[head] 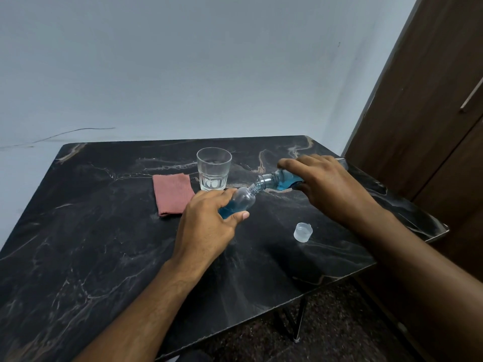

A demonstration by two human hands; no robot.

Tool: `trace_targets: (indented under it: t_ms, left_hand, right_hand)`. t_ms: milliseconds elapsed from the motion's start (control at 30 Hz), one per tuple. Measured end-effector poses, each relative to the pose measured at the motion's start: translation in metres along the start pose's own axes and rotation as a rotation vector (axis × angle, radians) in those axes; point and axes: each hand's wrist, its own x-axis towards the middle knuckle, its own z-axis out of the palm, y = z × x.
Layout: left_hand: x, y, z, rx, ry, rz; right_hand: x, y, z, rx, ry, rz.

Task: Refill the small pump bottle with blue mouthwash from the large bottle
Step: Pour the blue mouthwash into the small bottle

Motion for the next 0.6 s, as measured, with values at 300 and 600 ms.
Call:
trace_targets:
  t_ms: [300,600]
  left_hand:
    - [-0.0001,0.0006,0.0009,0.015,-0.013,0.003]
    - [0.0000,0.0022,-0.0002,-0.007,-0.027,-0.012]
  right_hand:
    - [-0.0017,0.0019,-0.0010,-0.005,-0.005,-0.002]
    - [-0.0017,0.0028,-0.0008,-0.010,0.000,-0.012]
